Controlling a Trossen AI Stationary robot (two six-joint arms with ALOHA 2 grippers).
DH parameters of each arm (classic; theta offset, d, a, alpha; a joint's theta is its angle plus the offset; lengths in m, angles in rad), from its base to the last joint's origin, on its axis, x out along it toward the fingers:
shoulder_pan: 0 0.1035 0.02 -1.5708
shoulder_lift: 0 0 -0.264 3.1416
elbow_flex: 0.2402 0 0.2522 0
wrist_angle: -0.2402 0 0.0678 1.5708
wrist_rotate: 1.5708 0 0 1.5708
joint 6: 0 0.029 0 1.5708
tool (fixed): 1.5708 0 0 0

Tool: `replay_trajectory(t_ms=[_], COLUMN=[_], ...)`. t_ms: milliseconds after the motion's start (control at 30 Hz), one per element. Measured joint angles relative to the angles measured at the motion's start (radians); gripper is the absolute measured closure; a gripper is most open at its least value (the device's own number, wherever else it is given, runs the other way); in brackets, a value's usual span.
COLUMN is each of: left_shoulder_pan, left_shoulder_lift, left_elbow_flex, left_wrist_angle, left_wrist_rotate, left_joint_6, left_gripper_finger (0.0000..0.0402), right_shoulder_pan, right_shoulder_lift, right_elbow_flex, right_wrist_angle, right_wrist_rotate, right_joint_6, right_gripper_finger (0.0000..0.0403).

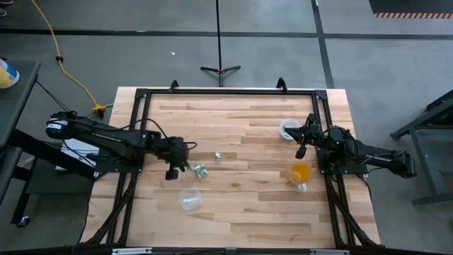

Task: Pick and place Stevia / Truvia into bins
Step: Put the stevia packet into the square container

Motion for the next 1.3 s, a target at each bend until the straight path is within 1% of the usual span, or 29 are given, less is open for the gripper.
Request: replay_trajectory(t_ms=[100,167,267,367,433,533,633,733,867,967,1033,1100,1233,1300], left_shoulder_pan=[-0.003,-0.026,-0.096,-0.186,-0.242,-0.314,-0.364,-0.390,-0.394,-0.394,-0.393,-0.392,-0.393,-0.391], left_shoulder_lift=[0.000,0.000,0.001,0.011,0.014,0.036,0.078,0.131,0.192,0.217,0.220,0.220,0.203,0.192], left_elbow_flex=[0.074,0.109,0.123,0.123,0.122,0.121,0.123,0.122,0.122,0.121,0.121,0.121,0.122,0.122], left_wrist_angle=[-0.035,-0.020,0.060,0.123,0.129,0.127,0.164,0.174,0.200,0.191,0.197,0.196,0.194,0.189], left_wrist_rotate=[0.009,0.012,0.037,0.040,0.020,-0.033,-0.098,-0.127,-0.070,-0.081,-0.122,-0.165,-0.228,-0.274], left_joint_6=[-0.040,-0.072,-0.069,-0.051,-0.052,-0.098,-0.133,-0.167,-0.229,-0.300,-0.329,-0.360,-0.364,-0.364], left_gripper_finger=[0.0378,0.0369,0.0365,0.0380,0.0379,0.0379,0.0363,0.0361,0.0379,0.0374,0.0345,0.0300,0.0209,0.0172], right_shoulder_pan=[0.000,0.000,0.000,0.000,0.000,0.000,0.000,0.000,0.000,0.000,0.000,0.000,0.000,0.000], right_shoulder_lift=[0.000,0.000,0.000,0.000,0.000,0.000,0.000,0.000,0.000,0.000,0.000,0.000,0.000,0.000], right_elbow_flex=[0.000,0.000,0.000,0.000,0.000,0.000,0.000,0.000,0.000,0.000,0.000,0.000,0.000,0.000], right_wrist_angle=[0.000,0.000,0.000,0.000,0.000,0.000,0.000,0.000,0.000,0.000,0.000,-0.001,-0.002,-0.002], right_wrist_rotate=[0.000,0.000,0.000,0.000,0.000,0.000,-0.001,0.000,0.000,0.000,-0.001,-0.007,-0.010,-0.011], right_joint_6=[0.000,0.000,0.000,0.000,0.000,-0.007,-0.016,-0.024,-0.026,-0.026,-0.026,-0.026,-0.024,-0.024], right_gripper_finger=[0.0401,0.0401,0.0397,0.0395,0.0397,0.0397,0.0395,0.0394,0.0397,0.0400,0.0400,0.0399,0.0397,0.0397])
